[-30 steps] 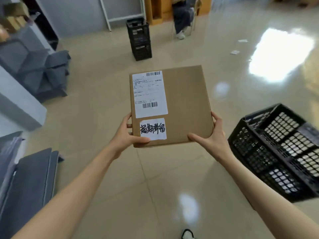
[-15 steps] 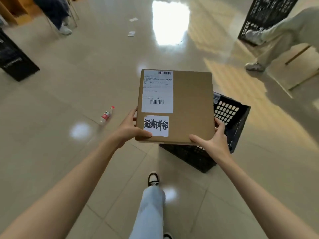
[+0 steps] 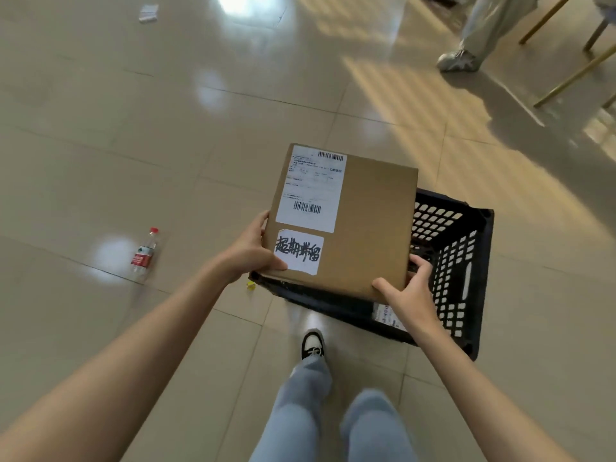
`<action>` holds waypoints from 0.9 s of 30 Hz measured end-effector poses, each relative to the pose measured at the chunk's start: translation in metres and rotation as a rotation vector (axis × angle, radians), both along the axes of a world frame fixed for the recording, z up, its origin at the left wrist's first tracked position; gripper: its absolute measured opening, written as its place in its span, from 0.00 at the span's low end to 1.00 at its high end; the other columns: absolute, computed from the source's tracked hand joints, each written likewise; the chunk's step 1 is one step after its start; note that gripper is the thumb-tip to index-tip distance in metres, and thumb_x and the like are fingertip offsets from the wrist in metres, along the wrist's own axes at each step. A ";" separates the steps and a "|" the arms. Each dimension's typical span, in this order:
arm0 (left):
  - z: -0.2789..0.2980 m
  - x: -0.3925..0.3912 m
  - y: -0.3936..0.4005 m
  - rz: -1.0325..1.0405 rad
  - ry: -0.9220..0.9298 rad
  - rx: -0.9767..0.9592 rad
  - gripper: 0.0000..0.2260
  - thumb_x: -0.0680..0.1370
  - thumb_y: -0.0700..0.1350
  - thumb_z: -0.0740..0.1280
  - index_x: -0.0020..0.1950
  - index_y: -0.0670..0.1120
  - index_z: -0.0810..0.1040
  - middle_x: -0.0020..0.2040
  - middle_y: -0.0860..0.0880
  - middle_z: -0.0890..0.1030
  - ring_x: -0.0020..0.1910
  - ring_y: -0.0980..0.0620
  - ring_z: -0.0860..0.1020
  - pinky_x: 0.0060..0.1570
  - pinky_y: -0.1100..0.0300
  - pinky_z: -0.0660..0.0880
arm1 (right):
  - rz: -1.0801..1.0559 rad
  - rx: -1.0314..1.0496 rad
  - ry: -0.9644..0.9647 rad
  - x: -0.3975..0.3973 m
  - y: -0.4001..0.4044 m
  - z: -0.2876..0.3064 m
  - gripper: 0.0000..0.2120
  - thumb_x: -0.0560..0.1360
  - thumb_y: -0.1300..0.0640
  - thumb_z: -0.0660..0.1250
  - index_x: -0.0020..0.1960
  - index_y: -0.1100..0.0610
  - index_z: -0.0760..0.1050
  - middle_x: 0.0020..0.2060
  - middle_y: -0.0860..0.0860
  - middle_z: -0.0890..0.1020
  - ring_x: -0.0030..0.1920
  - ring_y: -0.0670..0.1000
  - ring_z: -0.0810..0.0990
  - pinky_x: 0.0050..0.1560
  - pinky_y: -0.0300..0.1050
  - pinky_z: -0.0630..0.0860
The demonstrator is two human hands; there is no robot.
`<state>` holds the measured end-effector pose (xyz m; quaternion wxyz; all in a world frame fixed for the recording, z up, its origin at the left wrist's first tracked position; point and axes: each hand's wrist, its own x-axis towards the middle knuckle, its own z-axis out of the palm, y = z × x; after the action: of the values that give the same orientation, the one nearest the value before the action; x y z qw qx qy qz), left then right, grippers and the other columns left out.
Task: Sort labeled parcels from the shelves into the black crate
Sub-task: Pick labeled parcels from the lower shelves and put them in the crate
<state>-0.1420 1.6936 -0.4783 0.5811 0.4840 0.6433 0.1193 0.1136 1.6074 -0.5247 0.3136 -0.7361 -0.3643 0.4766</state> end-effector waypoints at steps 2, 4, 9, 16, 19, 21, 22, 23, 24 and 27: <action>-0.020 0.005 0.022 -0.008 0.019 -0.024 0.46 0.65 0.28 0.72 0.75 0.51 0.53 0.48 0.56 0.72 0.45 0.57 0.76 0.31 0.67 0.75 | -0.023 -0.046 -0.004 0.001 0.014 -0.021 0.35 0.70 0.57 0.71 0.69 0.52 0.53 0.55 0.51 0.69 0.53 0.50 0.73 0.51 0.43 0.70; -0.041 0.009 0.038 -0.022 0.046 -0.052 0.45 0.66 0.28 0.72 0.75 0.50 0.52 0.49 0.57 0.71 0.47 0.56 0.75 0.38 0.63 0.76 | -0.032 -0.099 -0.009 0.001 0.025 -0.042 0.36 0.70 0.57 0.72 0.69 0.53 0.53 0.55 0.51 0.70 0.53 0.51 0.73 0.51 0.43 0.69; -0.106 0.013 0.058 -0.025 0.125 -0.121 0.46 0.66 0.28 0.71 0.76 0.48 0.49 0.65 0.44 0.70 0.63 0.44 0.71 0.61 0.45 0.72 | -0.008 -0.208 0.026 -0.001 0.045 -0.101 0.36 0.69 0.59 0.73 0.68 0.52 0.53 0.55 0.51 0.70 0.53 0.51 0.73 0.55 0.44 0.70; -0.201 0.020 0.065 -0.049 0.290 -0.148 0.45 0.70 0.34 0.68 0.76 0.49 0.42 0.72 0.47 0.62 0.68 0.49 0.65 0.63 0.56 0.65 | 0.013 -0.289 0.046 -0.002 0.066 -0.188 0.35 0.68 0.59 0.74 0.64 0.48 0.54 0.55 0.48 0.69 0.54 0.49 0.71 0.55 0.44 0.68; -0.235 0.029 0.069 -0.079 0.390 -0.152 0.43 0.72 0.36 0.66 0.76 0.48 0.40 0.74 0.44 0.56 0.71 0.45 0.60 0.69 0.49 0.60 | 0.018 -0.318 0.034 -0.001 0.073 -0.221 0.35 0.68 0.59 0.74 0.64 0.48 0.53 0.56 0.49 0.69 0.55 0.49 0.72 0.56 0.43 0.67; -0.255 0.035 0.068 -0.068 0.416 -0.154 0.44 0.72 0.35 0.66 0.76 0.49 0.40 0.72 0.44 0.56 0.70 0.44 0.62 0.66 0.50 0.62 | 0.025 -0.347 0.013 0.000 0.073 -0.241 0.34 0.69 0.59 0.74 0.62 0.49 0.53 0.56 0.51 0.70 0.55 0.52 0.72 0.58 0.46 0.69; -0.263 0.037 0.068 -0.063 0.427 -0.150 0.44 0.72 0.33 0.66 0.76 0.49 0.39 0.73 0.44 0.56 0.69 0.44 0.62 0.65 0.51 0.63 | 0.035 -0.362 0.002 -0.001 0.074 -0.249 0.34 0.69 0.59 0.74 0.62 0.49 0.53 0.56 0.51 0.70 0.56 0.52 0.72 0.59 0.47 0.69; -0.271 0.038 0.068 -0.067 0.446 -0.149 0.44 0.72 0.33 0.66 0.76 0.49 0.39 0.73 0.44 0.56 0.69 0.44 0.63 0.64 0.51 0.64 | 0.043 -0.380 -0.002 -0.002 0.074 -0.257 0.34 0.69 0.58 0.73 0.63 0.49 0.53 0.56 0.51 0.70 0.56 0.53 0.72 0.59 0.48 0.69; -0.278 0.039 0.069 -0.078 0.467 -0.149 0.44 0.72 0.32 0.66 0.76 0.49 0.38 0.73 0.44 0.55 0.69 0.44 0.63 0.64 0.51 0.64 | 0.043 -0.400 -0.002 -0.002 0.074 -0.264 0.35 0.69 0.58 0.74 0.63 0.49 0.52 0.55 0.50 0.70 0.56 0.52 0.72 0.59 0.47 0.69; -0.296 0.038 0.069 -0.123 0.484 -0.152 0.42 0.74 0.33 0.64 0.76 0.49 0.37 0.74 0.44 0.54 0.70 0.44 0.61 0.65 0.51 0.63 | 0.020 -0.456 -0.025 -0.003 0.078 -0.282 0.35 0.69 0.57 0.74 0.64 0.49 0.53 0.54 0.50 0.71 0.54 0.52 0.72 0.54 0.45 0.67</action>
<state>-0.1042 1.7630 -0.7747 0.4511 0.4916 0.7401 -0.0843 0.1105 1.6855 -0.8063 0.1295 -0.7901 -0.2583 0.5406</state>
